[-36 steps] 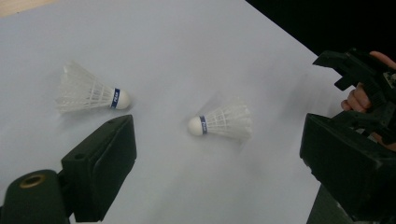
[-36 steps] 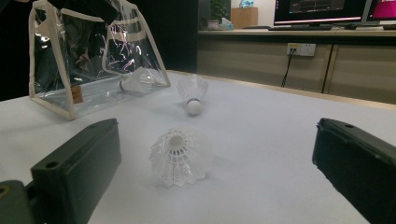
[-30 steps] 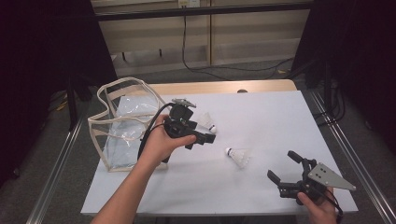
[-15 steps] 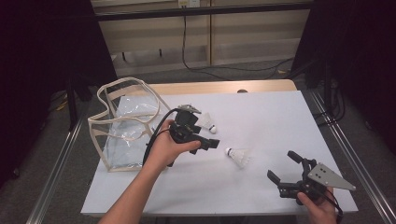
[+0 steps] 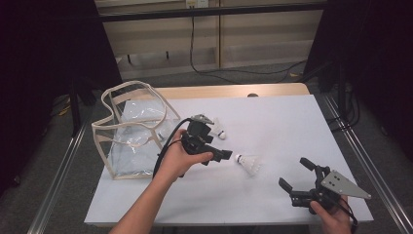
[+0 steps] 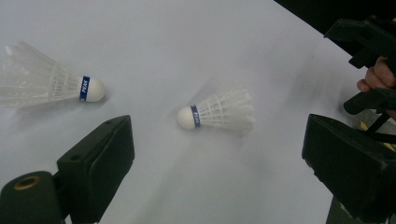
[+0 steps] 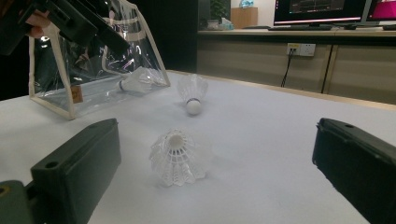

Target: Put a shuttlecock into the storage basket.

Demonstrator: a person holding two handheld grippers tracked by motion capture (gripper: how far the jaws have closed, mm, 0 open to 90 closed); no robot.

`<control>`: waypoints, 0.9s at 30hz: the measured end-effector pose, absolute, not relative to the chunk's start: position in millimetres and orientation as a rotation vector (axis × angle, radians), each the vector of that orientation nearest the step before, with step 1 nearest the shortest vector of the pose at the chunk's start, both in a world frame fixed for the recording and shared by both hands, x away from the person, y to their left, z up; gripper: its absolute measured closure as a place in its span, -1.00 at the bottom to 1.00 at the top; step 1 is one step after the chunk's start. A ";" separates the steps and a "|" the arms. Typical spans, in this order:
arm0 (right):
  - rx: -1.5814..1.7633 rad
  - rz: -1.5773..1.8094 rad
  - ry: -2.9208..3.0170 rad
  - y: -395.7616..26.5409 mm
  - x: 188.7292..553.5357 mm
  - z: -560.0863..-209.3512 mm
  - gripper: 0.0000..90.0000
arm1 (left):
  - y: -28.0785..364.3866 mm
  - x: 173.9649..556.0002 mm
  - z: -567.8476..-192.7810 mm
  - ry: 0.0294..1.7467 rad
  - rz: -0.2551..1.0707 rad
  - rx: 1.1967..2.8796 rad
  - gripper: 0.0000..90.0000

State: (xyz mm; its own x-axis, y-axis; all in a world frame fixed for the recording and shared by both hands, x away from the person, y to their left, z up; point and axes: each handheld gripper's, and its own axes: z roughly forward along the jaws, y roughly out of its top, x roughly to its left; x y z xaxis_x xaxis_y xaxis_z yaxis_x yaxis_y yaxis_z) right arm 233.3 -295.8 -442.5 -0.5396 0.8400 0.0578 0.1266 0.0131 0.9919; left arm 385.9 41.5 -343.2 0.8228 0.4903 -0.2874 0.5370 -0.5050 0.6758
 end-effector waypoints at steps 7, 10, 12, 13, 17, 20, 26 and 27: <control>0.992 1.577 1.713 -295.9 233.3 -442.6 -0.98 | 36.3 384.2 -352.4 0.741 -0.075 2.196 -0.79; 0.993 1.578 1.712 -296.1 233.3 -442.5 -0.98 | 34.7 383.7 -355.5 0.738 -0.071 2.206 -0.80; 0.992 1.577 1.714 -296.1 233.4 -442.6 -0.98 | 33.4 383.5 -357.8 0.737 -0.075 2.212 -0.80; 0.991 1.578 1.714 -295.9 233.4 -442.6 -0.98 | 32.9 383.6 -358.9 0.739 -0.076 2.215 -0.80; 0.990 1.578 1.714 -295.7 233.6 -442.7 -0.98 | 30.1 384.7 -363.7 0.730 -0.073 2.217 -0.80; 0.991 1.578 1.715 -295.9 233.4 -442.6 -0.98 | 27.1 384.9 -366.4 0.716 -0.077 2.223 -0.80; 0.991 1.577 1.715 -296.1 233.4 -442.6 -0.98 | 22.2 384.4 -370.8 0.693 -0.072 2.232 -0.81; 0.991 1.577 1.715 -296.1 233.4 -442.7 -0.98 | 21.7 384.3 -372.2 0.689 -0.072 2.230 -0.82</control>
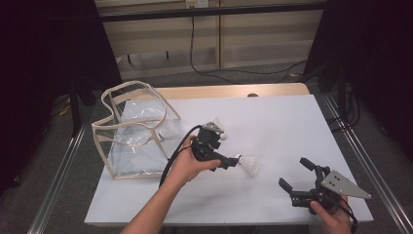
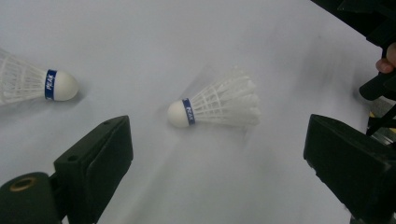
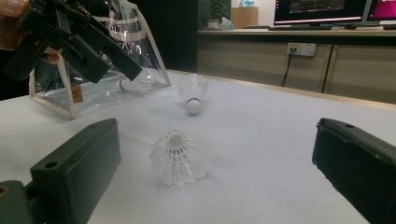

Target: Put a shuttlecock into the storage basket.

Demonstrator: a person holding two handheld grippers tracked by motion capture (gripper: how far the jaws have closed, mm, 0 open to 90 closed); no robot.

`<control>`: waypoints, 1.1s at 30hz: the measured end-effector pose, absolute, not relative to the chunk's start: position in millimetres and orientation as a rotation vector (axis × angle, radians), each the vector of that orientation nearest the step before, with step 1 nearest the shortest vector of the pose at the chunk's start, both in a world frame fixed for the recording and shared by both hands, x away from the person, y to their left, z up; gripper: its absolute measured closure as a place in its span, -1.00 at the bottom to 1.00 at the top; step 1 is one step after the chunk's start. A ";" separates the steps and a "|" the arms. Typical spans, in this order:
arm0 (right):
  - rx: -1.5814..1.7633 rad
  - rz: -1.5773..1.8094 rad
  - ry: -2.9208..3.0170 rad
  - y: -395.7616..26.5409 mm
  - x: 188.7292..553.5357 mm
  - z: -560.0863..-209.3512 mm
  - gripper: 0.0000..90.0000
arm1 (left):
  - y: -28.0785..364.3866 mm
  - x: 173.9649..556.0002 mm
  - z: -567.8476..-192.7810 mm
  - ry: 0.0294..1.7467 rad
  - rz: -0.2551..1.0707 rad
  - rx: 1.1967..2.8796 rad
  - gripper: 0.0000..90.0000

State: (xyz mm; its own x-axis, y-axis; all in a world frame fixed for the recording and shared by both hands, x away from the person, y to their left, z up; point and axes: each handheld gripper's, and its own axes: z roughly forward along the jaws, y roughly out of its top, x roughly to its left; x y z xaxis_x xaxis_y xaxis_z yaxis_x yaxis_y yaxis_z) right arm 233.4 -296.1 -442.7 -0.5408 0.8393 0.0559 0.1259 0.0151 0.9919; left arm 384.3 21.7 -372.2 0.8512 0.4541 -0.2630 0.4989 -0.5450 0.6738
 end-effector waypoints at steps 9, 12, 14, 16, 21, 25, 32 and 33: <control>0.989 1.578 1.715 -295.7 233.5 -442.8 -0.98 | 14.5 383.7 -382.5 0.665 -0.092 2.247 -0.83; 0.989 1.578 1.714 -295.7 233.6 -442.8 -0.98 | 11.3 384.4 -385.6 0.656 -0.100 2.251 -0.84; 0.989 1.579 1.715 -295.8 233.5 -442.8 -0.98 | 9.4 385.3 -387.8 0.651 -0.095 2.260 -0.84; 0.989 1.578 1.714 -295.8 233.4 -442.7 -0.98 | 7.8 386.2 -390.0 0.646 -0.090 2.266 -0.84; 0.990 1.578 1.714 -295.9 233.4 -442.7 -0.98 | 3.7 388.2 -396.0 0.627 -0.081 2.278 -0.84; 0.990 1.579 1.714 -295.7 233.3 -442.7 -0.98 | 0.2 389.4 -401.1 0.629 -0.087 2.290 -0.83; 0.991 1.578 1.715 -295.7 233.6 -442.9 -0.98 | -6.9 387.5 -404.5 0.613 -0.079 2.298 -0.81; 0.988 1.578 1.715 -295.6 233.6 -442.8 -0.98 | -7.8 387.4 -404.9 0.618 -0.083 2.295 -0.81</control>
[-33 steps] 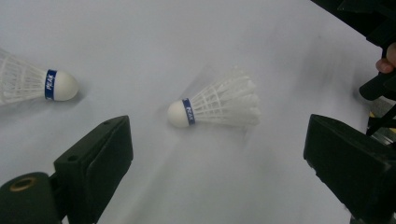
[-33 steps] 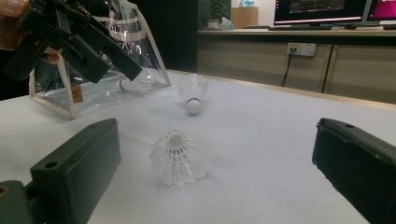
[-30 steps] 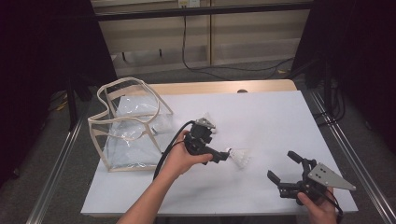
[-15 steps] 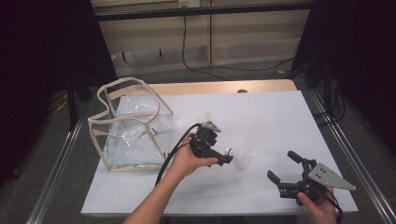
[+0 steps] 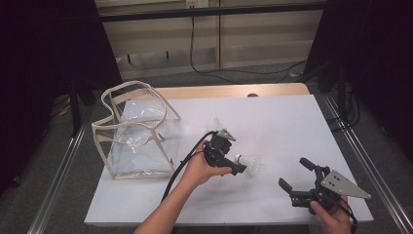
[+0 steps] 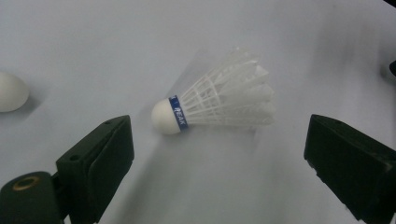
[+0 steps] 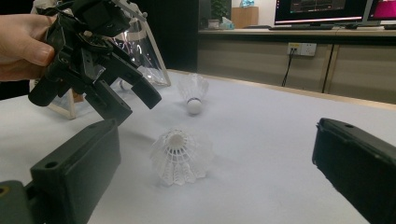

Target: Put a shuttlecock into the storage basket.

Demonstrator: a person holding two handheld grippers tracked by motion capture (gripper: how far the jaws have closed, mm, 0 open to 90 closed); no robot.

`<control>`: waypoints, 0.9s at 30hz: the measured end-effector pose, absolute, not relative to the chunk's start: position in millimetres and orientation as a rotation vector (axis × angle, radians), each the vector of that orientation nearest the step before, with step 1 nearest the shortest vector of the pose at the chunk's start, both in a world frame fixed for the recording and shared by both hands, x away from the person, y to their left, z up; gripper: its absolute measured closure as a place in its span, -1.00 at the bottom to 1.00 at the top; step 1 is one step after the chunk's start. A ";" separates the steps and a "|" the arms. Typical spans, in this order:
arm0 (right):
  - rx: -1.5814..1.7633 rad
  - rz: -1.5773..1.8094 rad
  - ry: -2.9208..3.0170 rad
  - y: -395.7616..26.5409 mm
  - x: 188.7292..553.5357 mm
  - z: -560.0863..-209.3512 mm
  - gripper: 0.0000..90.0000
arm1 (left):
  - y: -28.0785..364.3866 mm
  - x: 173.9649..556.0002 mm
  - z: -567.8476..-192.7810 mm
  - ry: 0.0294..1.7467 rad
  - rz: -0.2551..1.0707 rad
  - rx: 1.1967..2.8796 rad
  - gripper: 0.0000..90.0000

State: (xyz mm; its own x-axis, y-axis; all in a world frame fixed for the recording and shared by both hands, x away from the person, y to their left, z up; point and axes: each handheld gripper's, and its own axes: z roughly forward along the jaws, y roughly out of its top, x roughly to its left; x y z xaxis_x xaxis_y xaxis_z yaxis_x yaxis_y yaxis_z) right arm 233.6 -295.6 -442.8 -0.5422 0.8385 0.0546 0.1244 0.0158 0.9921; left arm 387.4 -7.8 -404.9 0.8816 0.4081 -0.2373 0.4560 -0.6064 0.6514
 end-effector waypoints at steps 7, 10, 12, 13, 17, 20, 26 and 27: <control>0.991 1.578 1.715 -295.8 233.8 -442.9 -0.98 | -15.4 385.5 -406.6 0.621 -0.082 2.298 -0.79; 0.991 1.579 1.716 -295.6 233.8 -443.0 -0.98 | -18.5 386.7 -408.0 0.626 -0.073 2.299 -0.80; 0.990 1.579 1.716 -295.6 233.9 -443.0 -0.98 | -20.2 387.1 -407.7 0.637 -0.068 2.289 -0.80; 0.990 1.578 1.716 -295.7 233.9 -443.1 -0.98 | -20.9 386.9 -407.9 0.636 -0.065 2.287 -0.80; 0.991 1.579 1.718 -295.6 234.1 -443.2 -0.98 | -26.7 385.7 -408.5 0.632 -0.041 2.293 -0.83; 0.990 1.579 1.717 -295.1 234.0 -443.1 -0.98 | -31.5 385.3 -410.0 0.636 -0.039 2.296 -0.83; 0.989 1.578 1.716 -295.9 234.0 -443.1 -0.98 | -40.3 383.4 -415.2 0.640 -0.015 2.302 -0.84; 0.991 1.579 1.717 -295.8 234.0 -443.2 -0.98 | -41.8 383.1 -415.9 0.635 -0.011 2.304 -0.84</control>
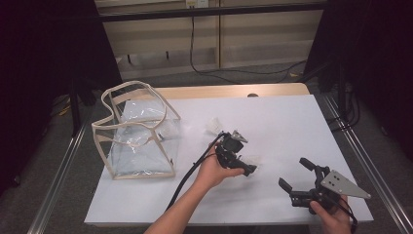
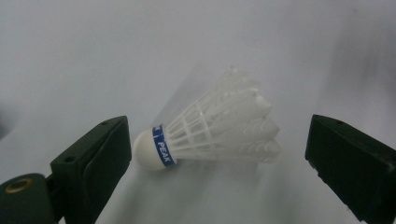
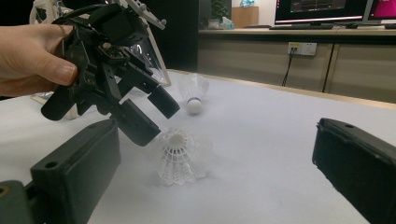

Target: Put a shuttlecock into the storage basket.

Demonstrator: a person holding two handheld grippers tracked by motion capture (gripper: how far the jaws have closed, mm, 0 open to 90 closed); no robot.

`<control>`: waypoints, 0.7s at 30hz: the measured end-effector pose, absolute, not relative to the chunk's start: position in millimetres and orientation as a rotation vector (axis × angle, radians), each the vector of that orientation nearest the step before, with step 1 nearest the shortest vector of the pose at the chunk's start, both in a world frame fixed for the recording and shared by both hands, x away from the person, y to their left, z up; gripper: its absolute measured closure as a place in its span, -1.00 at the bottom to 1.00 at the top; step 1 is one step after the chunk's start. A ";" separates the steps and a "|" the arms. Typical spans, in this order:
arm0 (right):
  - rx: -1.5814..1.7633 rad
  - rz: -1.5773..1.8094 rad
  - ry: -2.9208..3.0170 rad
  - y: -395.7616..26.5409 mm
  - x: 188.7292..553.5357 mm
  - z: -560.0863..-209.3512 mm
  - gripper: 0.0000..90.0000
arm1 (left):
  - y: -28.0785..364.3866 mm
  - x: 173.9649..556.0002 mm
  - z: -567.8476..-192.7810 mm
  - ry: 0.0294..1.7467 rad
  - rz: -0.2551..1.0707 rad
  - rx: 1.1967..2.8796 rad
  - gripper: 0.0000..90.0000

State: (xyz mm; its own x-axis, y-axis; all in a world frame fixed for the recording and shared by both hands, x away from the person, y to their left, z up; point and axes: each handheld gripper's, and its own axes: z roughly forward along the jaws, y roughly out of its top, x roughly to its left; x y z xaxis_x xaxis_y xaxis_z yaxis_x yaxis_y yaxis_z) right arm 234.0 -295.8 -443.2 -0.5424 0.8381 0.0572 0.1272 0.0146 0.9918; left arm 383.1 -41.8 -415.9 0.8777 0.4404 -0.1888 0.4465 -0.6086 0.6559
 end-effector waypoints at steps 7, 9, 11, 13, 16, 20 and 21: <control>0.991 1.580 1.716 -295.8 233.9 -443.1 -0.98 | -50.5 380.8 -421.7 0.638 0.032 2.326 -0.85; 0.991 1.582 1.716 -296.0 233.8 -443.0 -0.98 | -52.0 380.3 -423.6 0.643 0.053 2.327 -0.85; 0.990 1.583 1.717 -295.9 233.9 -443.0 -0.98 | -53.0 380.1 -425.6 0.654 0.076 2.326 -0.85; 0.989 1.582 1.718 -295.6 233.9 -443.0 -0.98 | -52.2 380.7 -426.5 0.656 0.076 2.330 -0.84; 0.988 1.583 1.718 -295.8 233.9 -443.0 -0.98 | -52.2 380.1 -428.1 0.663 0.097 2.337 -0.81; 0.989 1.583 1.720 -296.1 233.8 -442.7 -0.98 | -49.3 381.0 -427.9 0.678 0.096 2.330 -0.75; 0.988 1.583 1.720 -296.1 233.8 -442.7 -0.98 | -48.1 381.1 -428.0 0.675 0.096 2.332 -0.73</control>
State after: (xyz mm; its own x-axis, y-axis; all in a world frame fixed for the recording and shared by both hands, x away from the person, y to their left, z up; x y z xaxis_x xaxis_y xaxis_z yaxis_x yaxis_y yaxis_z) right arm 233.8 -296.1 -442.7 -0.5467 0.8353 0.0580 0.1270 0.0142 0.9918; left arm 381.1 -48.1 -428.0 0.8615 0.4946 -0.1147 0.4428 -0.6214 0.6464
